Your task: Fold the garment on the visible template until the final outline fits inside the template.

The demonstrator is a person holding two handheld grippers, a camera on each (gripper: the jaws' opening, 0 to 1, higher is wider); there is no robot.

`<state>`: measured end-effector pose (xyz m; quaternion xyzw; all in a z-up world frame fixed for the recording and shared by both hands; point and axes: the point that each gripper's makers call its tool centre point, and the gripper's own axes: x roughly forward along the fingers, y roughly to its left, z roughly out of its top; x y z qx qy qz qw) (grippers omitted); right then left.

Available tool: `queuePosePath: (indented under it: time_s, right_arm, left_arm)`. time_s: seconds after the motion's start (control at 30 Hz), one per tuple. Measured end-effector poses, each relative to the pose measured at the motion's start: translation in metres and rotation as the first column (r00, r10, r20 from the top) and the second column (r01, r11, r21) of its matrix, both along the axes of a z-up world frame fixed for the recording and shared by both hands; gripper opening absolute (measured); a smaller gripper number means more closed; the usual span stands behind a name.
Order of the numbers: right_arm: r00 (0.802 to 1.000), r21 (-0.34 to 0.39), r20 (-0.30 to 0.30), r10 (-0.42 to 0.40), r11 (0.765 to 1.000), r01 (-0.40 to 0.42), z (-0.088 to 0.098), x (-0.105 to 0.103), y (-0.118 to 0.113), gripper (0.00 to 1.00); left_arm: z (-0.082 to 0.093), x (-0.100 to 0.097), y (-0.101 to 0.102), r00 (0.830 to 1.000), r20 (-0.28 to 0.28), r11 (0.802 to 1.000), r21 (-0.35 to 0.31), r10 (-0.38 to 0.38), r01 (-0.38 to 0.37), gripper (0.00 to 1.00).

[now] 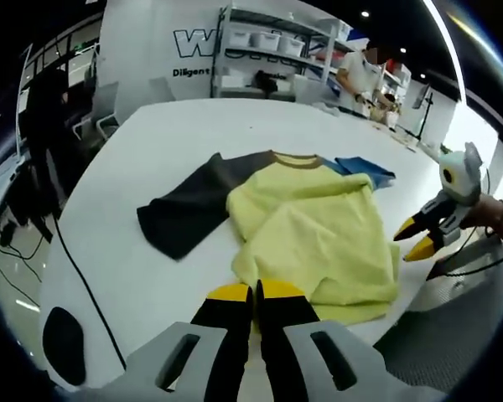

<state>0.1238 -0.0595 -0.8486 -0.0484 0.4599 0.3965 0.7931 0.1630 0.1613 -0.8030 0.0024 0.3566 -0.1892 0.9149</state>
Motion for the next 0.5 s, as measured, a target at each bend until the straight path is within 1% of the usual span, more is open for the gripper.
queuePosePath:
  time_s: [0.07,0.17,0.23,0.37,0.47,0.5]
  right_arm:
    - [1.000,-0.005,0.007,0.015,1.000,-0.015,-0.002,0.001,0.002,0.25]
    - [1.000,-0.003,-0.011,0.003,1.000,-0.003,-0.005,0.002,0.005,0.22]
    - [1.000,-0.008,-0.012,-0.001,1.000,0.001,-0.006,0.003,0.006,0.18]
    - [1.000,-0.044,-0.004,0.007,0.999,-0.008,-0.010,0.006,0.003,0.14]
    - [1.000,-0.052,-0.014,-0.004,0.999,0.003,-0.012,0.007,0.001,0.07]
    - [1.000,-0.054,-0.012,0.000,0.999,-0.001,-0.012,0.007,0.000,0.03]
  left_arm:
    - [0.000,0.000,0.000,1.000,-0.001,1.000,0.003,-0.001,0.001,0.01]
    - [0.000,-0.001,-0.001,1.000,-0.003,1.000,0.005,-0.005,0.005,0.01]
    - [-0.001,-0.001,-0.001,1.000,-0.004,1.000,0.005,-0.007,0.007,0.01]
    - [-0.001,-0.002,-0.001,1.000,-0.006,1.000,0.005,-0.008,0.008,0.01]
    - [-0.001,-0.002,-0.001,1.000,-0.007,1.000,0.007,-0.012,0.012,0.01]
    - [-0.001,-0.002,-0.001,1.000,-0.007,1.000,0.008,-0.013,0.013,0.01]
